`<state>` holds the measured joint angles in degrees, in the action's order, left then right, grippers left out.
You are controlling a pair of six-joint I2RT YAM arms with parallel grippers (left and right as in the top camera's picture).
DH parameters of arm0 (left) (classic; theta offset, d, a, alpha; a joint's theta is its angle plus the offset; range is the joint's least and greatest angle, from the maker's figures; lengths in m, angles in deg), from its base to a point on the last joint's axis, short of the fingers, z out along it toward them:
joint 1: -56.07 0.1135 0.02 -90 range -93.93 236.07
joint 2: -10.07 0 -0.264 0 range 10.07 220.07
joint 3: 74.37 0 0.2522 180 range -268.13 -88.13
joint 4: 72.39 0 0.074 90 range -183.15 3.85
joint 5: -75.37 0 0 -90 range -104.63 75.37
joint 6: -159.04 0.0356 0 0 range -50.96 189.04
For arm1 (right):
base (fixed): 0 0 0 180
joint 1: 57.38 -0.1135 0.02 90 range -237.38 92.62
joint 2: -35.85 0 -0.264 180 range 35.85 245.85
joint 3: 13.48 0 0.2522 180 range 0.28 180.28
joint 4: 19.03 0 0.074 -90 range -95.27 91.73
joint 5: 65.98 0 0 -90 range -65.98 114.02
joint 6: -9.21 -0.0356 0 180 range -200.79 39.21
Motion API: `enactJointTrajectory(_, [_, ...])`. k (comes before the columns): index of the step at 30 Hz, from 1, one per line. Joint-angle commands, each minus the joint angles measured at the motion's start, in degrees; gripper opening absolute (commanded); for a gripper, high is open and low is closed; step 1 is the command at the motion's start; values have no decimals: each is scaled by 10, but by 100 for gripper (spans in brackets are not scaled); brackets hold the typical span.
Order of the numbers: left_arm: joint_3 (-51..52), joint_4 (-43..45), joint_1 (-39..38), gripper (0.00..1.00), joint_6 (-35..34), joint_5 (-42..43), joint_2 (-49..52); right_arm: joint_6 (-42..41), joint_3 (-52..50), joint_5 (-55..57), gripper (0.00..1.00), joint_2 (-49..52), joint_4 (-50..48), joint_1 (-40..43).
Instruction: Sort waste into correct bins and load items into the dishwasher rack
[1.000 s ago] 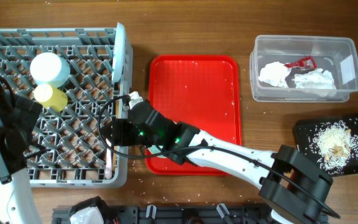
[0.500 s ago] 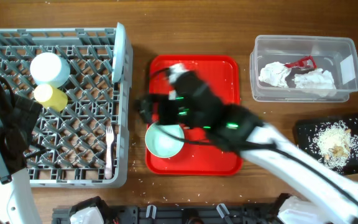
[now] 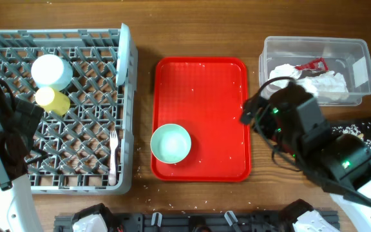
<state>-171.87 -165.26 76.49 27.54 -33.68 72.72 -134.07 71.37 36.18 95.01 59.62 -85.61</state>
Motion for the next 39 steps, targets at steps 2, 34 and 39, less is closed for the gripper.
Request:
enactJointTrajectory(2, [-4, 1, 4, 100, -10, -10, -2, -8, 4, 77, 100, 9, 45, 117])
enactJointTrajectory(34, [31, -55, -248, 90, 128, 474, 4, -8, 3, 88, 100, 11, 63, 153])
enactJointTrajectory(39, [51, -10, -386, 87, 90, 407, 28, -8, 3, 88, 100, 11, 63, 153])
